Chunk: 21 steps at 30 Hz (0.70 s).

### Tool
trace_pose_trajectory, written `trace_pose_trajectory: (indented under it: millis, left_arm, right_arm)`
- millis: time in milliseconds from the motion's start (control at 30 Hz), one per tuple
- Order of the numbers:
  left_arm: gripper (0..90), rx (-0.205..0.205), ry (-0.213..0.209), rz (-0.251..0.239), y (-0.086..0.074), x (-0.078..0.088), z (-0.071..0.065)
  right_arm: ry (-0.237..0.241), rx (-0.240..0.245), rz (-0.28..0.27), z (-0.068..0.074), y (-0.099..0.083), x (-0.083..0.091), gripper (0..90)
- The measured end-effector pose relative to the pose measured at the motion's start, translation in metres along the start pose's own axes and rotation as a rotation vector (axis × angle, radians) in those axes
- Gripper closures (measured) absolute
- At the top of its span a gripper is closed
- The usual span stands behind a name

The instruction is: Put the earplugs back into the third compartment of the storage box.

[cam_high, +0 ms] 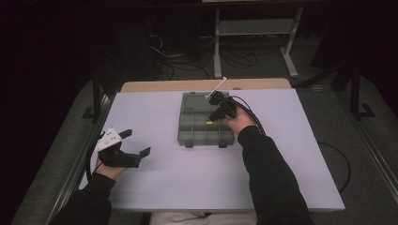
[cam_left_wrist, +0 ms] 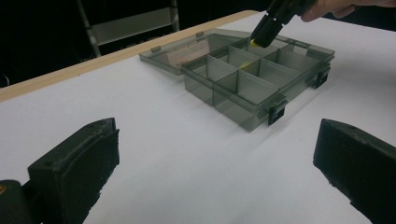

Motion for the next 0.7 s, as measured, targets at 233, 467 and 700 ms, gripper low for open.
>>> trace_pose_trajectory:
  millis: [233, 467, 700]
  left_arm:
    - [0.0, -0.001, 0.000, 0.000, 0.000, 0.000, 0.000]
    - [0.0, -0.003, 0.000, 0.003, 0.000, 0.000, 0.000]
    - [0.0, -0.005, 0.001, 0.007, -0.001, -0.001, -0.001]
  right_arm:
    - [0.007, -0.043, -0.049, 0.001, 0.003, 0.000, 59.7]
    - [0.018, -0.106, -0.135, 0.005, 0.001, 0.020, 19.9]
    - [0.022, -0.085, -0.115, 0.014, -0.015, 0.033, 3.3]
Point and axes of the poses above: each handheld gripper's, and its own axes: x roughly backward along the jaws, y roughly out of its top, z roughly to its left, the point moved 9 cm from there along -x, roughly forward along the jaws, and after that the axes turned 12 degrees about y, right-handed, at the moved point
